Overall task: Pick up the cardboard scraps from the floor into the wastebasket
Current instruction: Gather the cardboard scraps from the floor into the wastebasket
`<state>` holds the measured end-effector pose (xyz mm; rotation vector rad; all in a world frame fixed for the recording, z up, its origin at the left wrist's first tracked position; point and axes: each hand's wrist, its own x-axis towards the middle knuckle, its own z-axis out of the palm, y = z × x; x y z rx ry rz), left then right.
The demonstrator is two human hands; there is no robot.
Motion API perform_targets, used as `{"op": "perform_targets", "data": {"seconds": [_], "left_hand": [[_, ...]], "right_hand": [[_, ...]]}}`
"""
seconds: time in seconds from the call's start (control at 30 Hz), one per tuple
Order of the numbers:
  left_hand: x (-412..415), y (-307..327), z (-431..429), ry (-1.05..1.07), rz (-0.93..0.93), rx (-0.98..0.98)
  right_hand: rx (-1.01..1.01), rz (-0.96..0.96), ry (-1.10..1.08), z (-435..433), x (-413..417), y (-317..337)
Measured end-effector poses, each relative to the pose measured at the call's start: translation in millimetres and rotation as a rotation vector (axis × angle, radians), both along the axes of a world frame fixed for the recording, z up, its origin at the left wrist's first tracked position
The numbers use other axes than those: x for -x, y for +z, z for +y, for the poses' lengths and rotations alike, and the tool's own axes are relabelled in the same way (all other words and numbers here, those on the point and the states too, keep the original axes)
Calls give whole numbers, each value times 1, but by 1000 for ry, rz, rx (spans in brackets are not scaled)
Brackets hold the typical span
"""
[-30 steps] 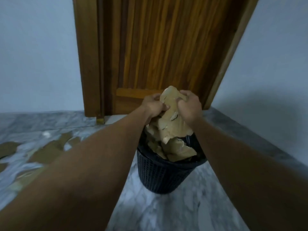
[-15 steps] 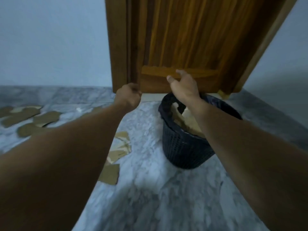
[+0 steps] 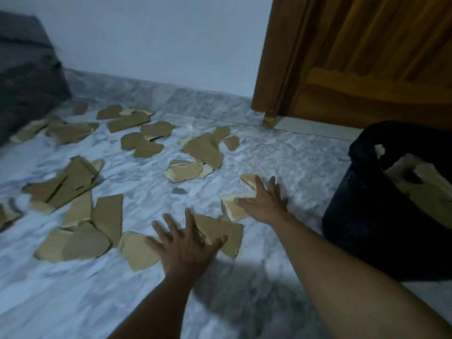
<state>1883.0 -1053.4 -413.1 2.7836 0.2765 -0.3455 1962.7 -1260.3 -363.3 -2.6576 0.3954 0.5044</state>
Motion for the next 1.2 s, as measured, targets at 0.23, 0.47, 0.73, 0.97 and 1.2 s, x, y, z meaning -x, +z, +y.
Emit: {"op": "perform_targets", "data": {"seconds": [0.23,0.47,0.73,0.97,1.2], "left_hand": [[-90,-18,24,-7,-161,87],[-167,-28,36,-67,-301,95],[-212,-33,35,-97,-263,-57],[-210,-30,35,-44,-325,-53],[-197,-29,35,64,-394,-24]], "right_hand": [[213,-91,188,21,-56,-68],[-57,-457,264,46,-134,-80],[-64,-449,-36,42,-246,-75],[-105,-99,266,59,-293,-54],[-88,-254,372,63,-207,-48]]}}
